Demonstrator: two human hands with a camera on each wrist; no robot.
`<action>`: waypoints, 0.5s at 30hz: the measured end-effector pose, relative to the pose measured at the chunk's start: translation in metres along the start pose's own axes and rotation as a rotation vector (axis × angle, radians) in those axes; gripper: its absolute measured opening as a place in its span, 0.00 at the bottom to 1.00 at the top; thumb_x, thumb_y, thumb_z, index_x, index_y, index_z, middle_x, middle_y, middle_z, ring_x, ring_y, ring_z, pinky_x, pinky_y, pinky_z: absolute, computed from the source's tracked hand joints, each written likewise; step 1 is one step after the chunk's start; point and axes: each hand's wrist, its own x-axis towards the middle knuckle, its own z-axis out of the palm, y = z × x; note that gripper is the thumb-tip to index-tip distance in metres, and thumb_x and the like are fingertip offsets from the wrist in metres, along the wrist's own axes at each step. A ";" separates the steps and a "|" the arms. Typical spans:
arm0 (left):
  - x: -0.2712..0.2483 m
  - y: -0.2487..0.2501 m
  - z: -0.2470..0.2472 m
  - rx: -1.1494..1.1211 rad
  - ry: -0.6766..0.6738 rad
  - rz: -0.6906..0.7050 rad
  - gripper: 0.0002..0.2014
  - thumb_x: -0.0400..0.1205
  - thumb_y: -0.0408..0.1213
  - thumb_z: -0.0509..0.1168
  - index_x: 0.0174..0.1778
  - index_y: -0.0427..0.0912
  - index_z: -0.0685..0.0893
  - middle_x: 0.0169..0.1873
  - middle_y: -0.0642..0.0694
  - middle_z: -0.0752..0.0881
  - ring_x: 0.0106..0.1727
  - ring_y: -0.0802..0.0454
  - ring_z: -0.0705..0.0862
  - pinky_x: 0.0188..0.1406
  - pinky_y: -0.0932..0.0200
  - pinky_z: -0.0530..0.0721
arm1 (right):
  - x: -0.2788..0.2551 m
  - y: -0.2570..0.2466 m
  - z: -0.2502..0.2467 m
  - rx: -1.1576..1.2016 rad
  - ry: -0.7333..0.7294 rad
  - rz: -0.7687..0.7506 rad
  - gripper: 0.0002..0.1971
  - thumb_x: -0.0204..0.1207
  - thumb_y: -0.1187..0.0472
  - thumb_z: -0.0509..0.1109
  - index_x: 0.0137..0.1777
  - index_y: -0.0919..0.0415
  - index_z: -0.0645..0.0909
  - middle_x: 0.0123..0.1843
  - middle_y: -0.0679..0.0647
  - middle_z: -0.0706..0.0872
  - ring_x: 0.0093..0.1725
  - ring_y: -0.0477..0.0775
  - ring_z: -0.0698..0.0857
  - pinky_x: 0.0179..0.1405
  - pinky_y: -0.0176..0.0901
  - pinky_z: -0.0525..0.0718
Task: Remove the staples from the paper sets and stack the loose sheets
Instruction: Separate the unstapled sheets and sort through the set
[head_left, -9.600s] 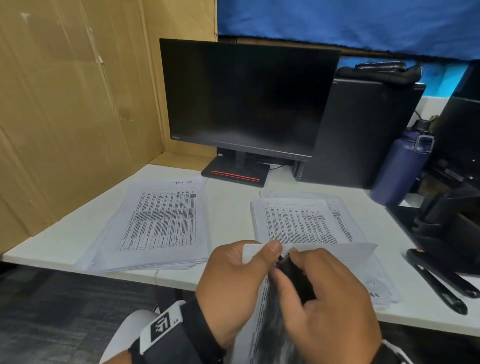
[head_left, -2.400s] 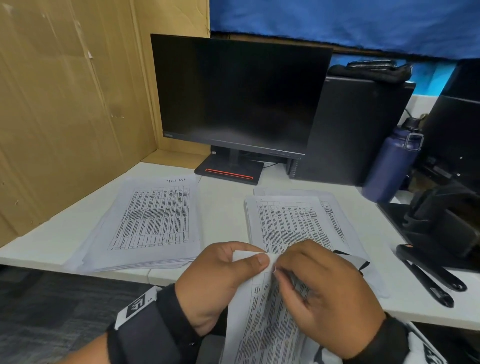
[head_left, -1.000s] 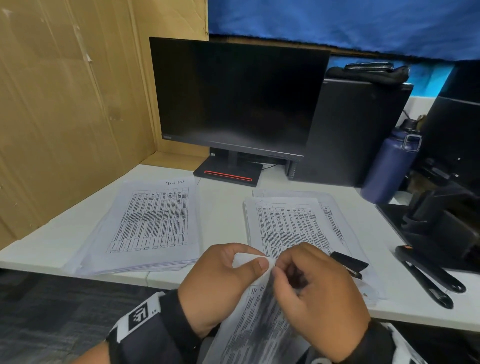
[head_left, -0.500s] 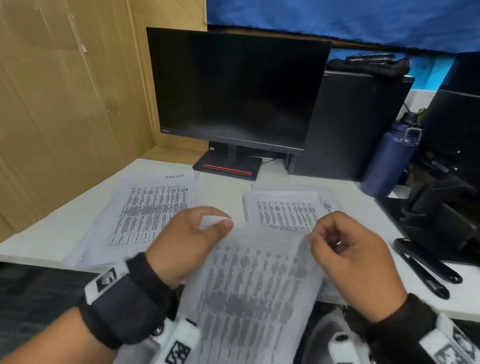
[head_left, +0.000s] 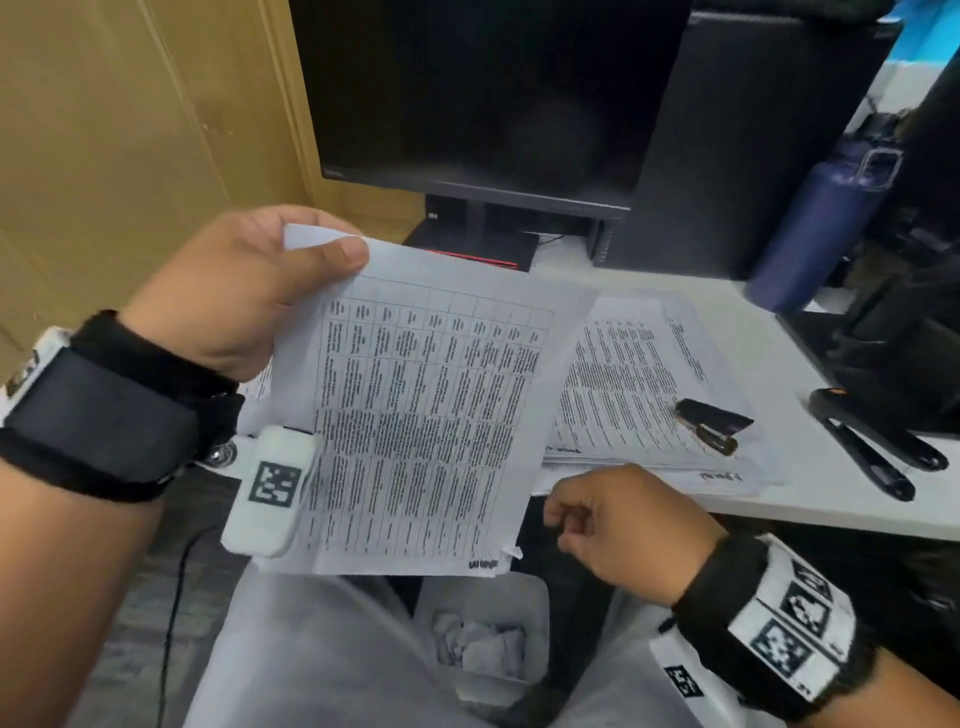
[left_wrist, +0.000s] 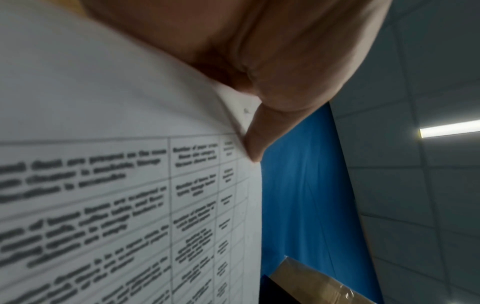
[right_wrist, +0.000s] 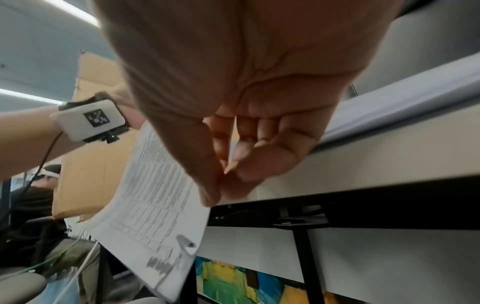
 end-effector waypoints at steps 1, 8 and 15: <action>-0.001 -0.001 0.004 0.005 -0.015 -0.007 0.01 0.79 0.35 0.71 0.43 0.43 0.86 0.32 0.48 0.92 0.31 0.53 0.90 0.35 0.60 0.91 | 0.000 0.000 0.000 0.008 0.008 0.006 0.08 0.74 0.60 0.75 0.48 0.44 0.88 0.39 0.40 0.89 0.40 0.39 0.86 0.46 0.36 0.86; -0.003 -0.013 0.020 -0.017 -0.123 -0.034 0.02 0.74 0.40 0.75 0.36 0.50 0.93 0.37 0.44 0.93 0.38 0.47 0.91 0.50 0.48 0.89 | -0.008 -0.004 -0.040 0.255 0.240 0.029 0.05 0.75 0.58 0.76 0.39 0.46 0.89 0.33 0.45 0.91 0.32 0.42 0.88 0.44 0.46 0.89; -0.011 -0.029 0.048 -0.205 -0.186 -0.095 0.10 0.73 0.38 0.77 0.47 0.38 0.91 0.44 0.32 0.93 0.41 0.41 0.92 0.43 0.50 0.93 | -0.007 -0.006 -0.057 0.754 0.593 0.112 0.39 0.52 0.30 0.81 0.62 0.40 0.72 0.58 0.45 0.83 0.54 0.51 0.87 0.53 0.52 0.88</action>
